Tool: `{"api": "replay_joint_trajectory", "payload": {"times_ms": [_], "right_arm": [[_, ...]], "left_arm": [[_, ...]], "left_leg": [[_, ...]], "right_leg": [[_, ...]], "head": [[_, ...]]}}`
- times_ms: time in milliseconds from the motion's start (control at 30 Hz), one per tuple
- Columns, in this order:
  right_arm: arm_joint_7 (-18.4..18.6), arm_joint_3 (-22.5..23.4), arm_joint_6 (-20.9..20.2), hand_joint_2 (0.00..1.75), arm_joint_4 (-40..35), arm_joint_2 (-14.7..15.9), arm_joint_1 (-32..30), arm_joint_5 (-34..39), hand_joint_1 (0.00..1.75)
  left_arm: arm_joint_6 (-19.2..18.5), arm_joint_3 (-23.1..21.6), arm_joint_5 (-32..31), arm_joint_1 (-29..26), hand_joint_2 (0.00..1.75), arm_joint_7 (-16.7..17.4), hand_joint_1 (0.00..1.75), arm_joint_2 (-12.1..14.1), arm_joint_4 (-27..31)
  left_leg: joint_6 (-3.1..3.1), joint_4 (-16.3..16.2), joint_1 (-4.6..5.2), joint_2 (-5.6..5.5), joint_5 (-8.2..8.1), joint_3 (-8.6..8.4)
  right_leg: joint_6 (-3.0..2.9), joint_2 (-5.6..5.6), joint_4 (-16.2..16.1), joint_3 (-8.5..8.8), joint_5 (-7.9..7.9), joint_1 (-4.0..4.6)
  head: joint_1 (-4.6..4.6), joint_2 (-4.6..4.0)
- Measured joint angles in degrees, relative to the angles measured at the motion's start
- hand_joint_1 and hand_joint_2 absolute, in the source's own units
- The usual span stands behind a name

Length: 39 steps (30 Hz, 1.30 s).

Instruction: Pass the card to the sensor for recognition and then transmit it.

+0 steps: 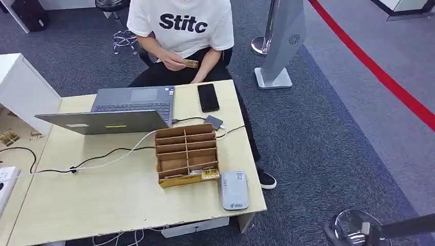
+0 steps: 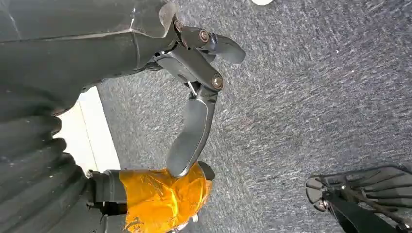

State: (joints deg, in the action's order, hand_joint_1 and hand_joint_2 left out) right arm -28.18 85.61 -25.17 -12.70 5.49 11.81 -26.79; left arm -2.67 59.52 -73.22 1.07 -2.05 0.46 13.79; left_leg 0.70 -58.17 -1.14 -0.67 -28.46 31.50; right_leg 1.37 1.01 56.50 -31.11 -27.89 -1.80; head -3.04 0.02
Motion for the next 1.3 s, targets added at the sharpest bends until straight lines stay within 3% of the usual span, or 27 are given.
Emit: {"api": "replay_joint_trajectory", "payload": {"times_ms": [133, 200, 367, 567, 633, 700, 733, 867, 1000, 1133, 1300], "right_arm": [[-8.5, 0.02, -6.51, 1.75, -2.51, 1.07, 3.32, 1.53, 0.0], [-11.19, -2.48, -9.17, 1.75, -6.22, 0.48, 4.29, 3.98, 0.0], [-11.69, -14.76, -7.99, 1.75, -17.88, -2.3, 4.75, 10.81, 0.0], [-11.69, -21.62, -7.51, 1.75, -25.77, -4.2, 4.16, 12.0, 0.0], [-11.75, -26.79, -2.58, 1.75, -33.81, -6.54, 1.27, 13.28, 0.0], [-11.84, -34.43, 7.45, 1.75, -43.21, -8.91, -2.62, 9.12, 0.0], [-11.6, -42.71, 15.78, 1.75, -50.46, -10.18, -5.12, 2.91, 0.0], [-3.83, -67.64, 34.07, 1.75, -62.52, -12.05, -4.36, -16.93, 0.0], [6.55, -84.89, 40.11, 1.75, -61.3, -12.98, 7.16, -25.63, 0.0], [16.1, -93.58, 41.97, 1.75, -51.96, -13.84, 21.41, -35.4, 0.0], [23.77, -96.92, 41.89, 1.75, -39.16, -15.48, 34.63, -42.04, 0.0]], "left_arm": [[0.31, 1.49, -0.9, 0.06, 1.75, 0.72, 0.0, -0.9, 0.28], [0.5, 2.32, -1.16, 0.06, 1.75, 0.72, 0.0, -1.47, 0.57], [0.63, 4.33, -1.55, -0.09, 1.75, 0.7, 0.0, -2.64, 1.42], [0.61, 5.22, -1.73, -0.28, 1.75, 0.7, 0.0, -3.34, 1.92], [0.61, 5.97, -1.75, -0.41, 1.75, 0.7, 0.0, -3.69, 2.25], [0.7, 6.9, -2.05, -0.62, 1.75, 0.74, 0.0, -4.31, 2.82], [0.76, 7.65, -2.49, -0.72, 1.75, 0.74, 0.0, -4.76, 3.24], [0.48, 8.61, -6.24, -0.24, 1.75, 0.15, 0.0, -5.27, 3.52], [-0.5, 8.61, -10.2, 0.73, 1.75, -0.59, 0.0, -4.39, 3.43], [-1.18, 8.46, -11.89, 1.4, 1.75, -1.03, 0.0, -3.32, 2.95], [-1.84, 7.89, -12.13, 2.04, 1.75, -1.31, 0.0, -2.47, 2.34]], "left_leg": [[-0.01, -0.02, 0.01, 0.05, 0.01, -0.06], [-0.07, -0.03, 0.06, 0.02, 0.05, -0.11], [-0.05, -0.02, 0.02, 0.03, 0.06, -0.15], [-0.05, -0.02, 0.02, -0.04, 0.05, -0.08], [-0.05, -0.02, 0.03, -0.1, 0.05, -0.03], [-0.05, 0.01, 0.03, -0.03, 0.04, 0.0], [-0.05, 0.03, 0.03, 0.15, 0.04, 0.02], [0.02, 0.06, -0.02, 0.82, 0.04, -0.08], [0.2, 0.03, -0.02, 0.65, 0.37, -0.02], [0.24, 0.01, -0.03, 0.58, 0.54, -0.01], [0.25, 0.0, -0.03, 0.31, 0.6, 0.05]], "right_leg": [[0.01, 0.08, -0.01, 0.05, 0.06, -0.01], [0.05, 0.04, 0.0, 0.08, 0.09, -0.05], [0.03, 0.09, 0.01, 0.08, 0.1, -0.02], [0.05, -0.01, 0.01, 0.09, 0.08, -0.02], [0.06, -0.08, 0.02, 0.09, 0.06, -0.02], [0.06, -0.02, 0.05, 0.06, 0.06, -0.03], [0.04, 0.2, 0.08, -0.03, 0.07, -0.03], [-0.08, 0.78, 0.22, -0.2, 0.17, 0.01], [-0.16, 0.64, 0.39, -0.34, 0.34, 0.01], [-0.26, 0.6, 0.41, -0.36, 0.51, 0.01], [-0.24, 0.36, 0.4, -0.35, 0.54, 0.01]], "head": [[0.0, 0.0], [0.0, 0.0], [-0.02, 0.0], [-0.02, 0.0], [-0.04, 0.0], [-0.02, 0.0], [-0.02, 0.0], [0.0, 0.0], [0.0, 0.0], [-0.02, 0.0], [0.0, 0.0]]}}
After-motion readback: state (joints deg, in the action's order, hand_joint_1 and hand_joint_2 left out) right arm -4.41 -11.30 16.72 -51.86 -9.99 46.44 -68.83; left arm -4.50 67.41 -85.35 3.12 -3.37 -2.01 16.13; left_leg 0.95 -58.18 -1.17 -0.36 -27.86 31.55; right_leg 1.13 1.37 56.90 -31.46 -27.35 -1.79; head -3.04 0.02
